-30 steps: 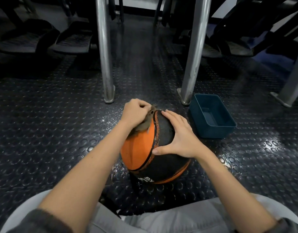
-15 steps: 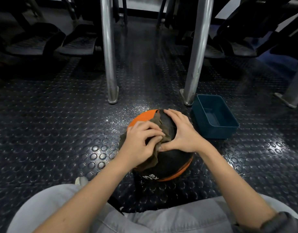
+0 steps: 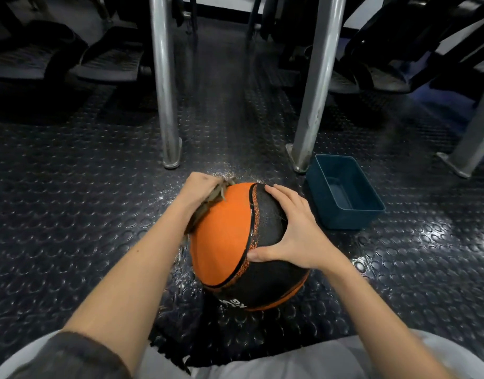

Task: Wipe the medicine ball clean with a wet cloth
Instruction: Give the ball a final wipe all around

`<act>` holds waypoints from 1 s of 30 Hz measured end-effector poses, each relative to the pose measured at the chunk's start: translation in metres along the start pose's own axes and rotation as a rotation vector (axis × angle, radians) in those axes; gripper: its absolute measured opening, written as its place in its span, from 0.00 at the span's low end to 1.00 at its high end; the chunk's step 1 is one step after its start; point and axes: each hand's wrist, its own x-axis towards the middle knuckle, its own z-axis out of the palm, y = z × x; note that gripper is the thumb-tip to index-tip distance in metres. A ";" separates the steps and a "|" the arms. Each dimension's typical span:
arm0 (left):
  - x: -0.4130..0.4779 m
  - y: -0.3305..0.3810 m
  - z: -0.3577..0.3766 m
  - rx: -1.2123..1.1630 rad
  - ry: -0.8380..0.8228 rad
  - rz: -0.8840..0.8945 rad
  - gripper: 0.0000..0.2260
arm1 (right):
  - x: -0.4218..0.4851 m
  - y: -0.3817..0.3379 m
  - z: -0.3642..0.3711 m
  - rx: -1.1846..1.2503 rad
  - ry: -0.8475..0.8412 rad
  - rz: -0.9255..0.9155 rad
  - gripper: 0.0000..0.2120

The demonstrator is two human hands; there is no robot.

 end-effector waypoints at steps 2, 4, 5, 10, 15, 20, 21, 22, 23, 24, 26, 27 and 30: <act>0.001 -0.015 -0.002 -0.099 -0.013 -0.127 0.15 | -0.002 0.001 0.000 0.014 0.008 0.005 0.60; -0.004 -0.032 -0.001 -0.233 -0.026 -0.195 0.15 | -0.002 0.002 0.000 0.016 0.007 0.014 0.59; -0.009 -0.035 0.000 -0.304 -0.025 -0.207 0.15 | -0.002 0.003 0.000 0.015 0.004 0.015 0.59; -0.030 -0.014 0.008 -0.343 0.127 -0.039 0.11 | 0.000 0.012 -0.005 0.049 0.010 0.039 0.59; -0.076 0.001 0.039 -0.139 0.362 0.422 0.05 | 0.006 0.016 -0.012 0.067 0.022 0.068 0.57; -0.105 -0.023 0.065 -0.064 0.560 0.658 0.12 | 0.007 0.018 -0.012 0.067 0.024 0.069 0.59; -0.104 -0.026 0.062 -0.091 0.607 0.629 0.12 | 0.007 0.016 -0.010 0.065 0.034 0.056 0.59; -0.102 -0.029 0.058 -0.146 0.641 0.568 0.11 | 0.008 0.014 -0.006 0.061 0.040 0.045 0.59; -0.098 -0.033 0.053 -0.216 0.650 0.473 0.10 | 0.009 0.012 -0.004 0.055 0.045 0.040 0.59; -0.092 -0.041 0.049 -0.293 0.643 0.345 0.09 | 0.011 0.010 -0.003 0.047 0.046 0.043 0.59; -0.075 -0.069 0.043 -0.581 0.552 -0.027 0.09 | 0.015 0.007 -0.004 0.051 0.043 0.060 0.59; -0.069 -0.078 0.041 -0.794 0.490 -0.218 0.14 | 0.015 0.008 -0.006 0.062 0.043 0.073 0.59; -0.060 -0.086 0.050 -1.179 0.400 -0.507 0.17 | 0.013 0.017 -0.011 0.119 0.050 0.111 0.57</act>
